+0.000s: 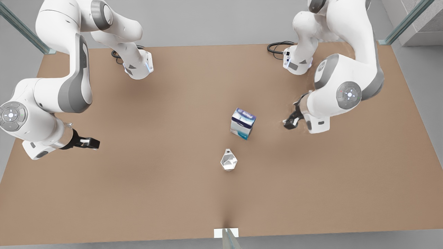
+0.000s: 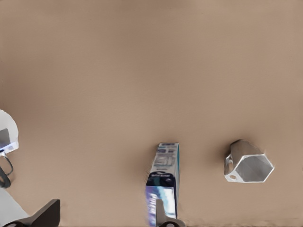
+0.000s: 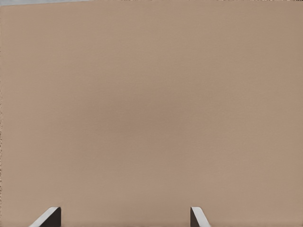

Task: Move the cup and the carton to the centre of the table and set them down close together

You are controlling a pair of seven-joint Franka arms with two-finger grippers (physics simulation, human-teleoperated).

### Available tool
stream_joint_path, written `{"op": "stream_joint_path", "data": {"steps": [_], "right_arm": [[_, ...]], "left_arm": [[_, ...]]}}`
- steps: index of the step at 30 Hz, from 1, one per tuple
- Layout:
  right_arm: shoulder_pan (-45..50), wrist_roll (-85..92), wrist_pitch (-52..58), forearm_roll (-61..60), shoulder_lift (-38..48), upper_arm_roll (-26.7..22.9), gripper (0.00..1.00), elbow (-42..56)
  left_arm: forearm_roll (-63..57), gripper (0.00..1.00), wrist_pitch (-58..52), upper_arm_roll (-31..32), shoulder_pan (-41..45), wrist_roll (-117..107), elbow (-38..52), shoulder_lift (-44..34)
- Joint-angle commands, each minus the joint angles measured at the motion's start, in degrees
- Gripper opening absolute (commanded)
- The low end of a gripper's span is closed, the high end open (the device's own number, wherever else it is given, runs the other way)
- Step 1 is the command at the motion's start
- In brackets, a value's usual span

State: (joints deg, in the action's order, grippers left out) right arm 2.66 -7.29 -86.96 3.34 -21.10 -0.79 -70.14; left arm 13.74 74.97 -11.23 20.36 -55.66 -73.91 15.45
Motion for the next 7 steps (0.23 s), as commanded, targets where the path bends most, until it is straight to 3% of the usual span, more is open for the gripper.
{"op": "stream_joint_path", "data": {"steps": [1,4,7], "right_arm": [[-0.02,-0.09,0.04,-0.09,0.01,0.00,1.00,0.00],[-0.02,-0.18,0.04,-0.18,0.01,0.00,1.00,0.00],[-0.03,0.09,0.04,-0.18,0.01,0.00,1.00,0.00]], "left_arm": [[-9.86,1.00,-0.26,-0.02,-1.72,21.00,0.17,-0.59],[-18.13,1.00,4.04,0.51,-11.74,54.51,0.87,-1.73],[-18.05,1.00,7.65,1.65,-12.01,54.69,0.17,-2.53]]}}
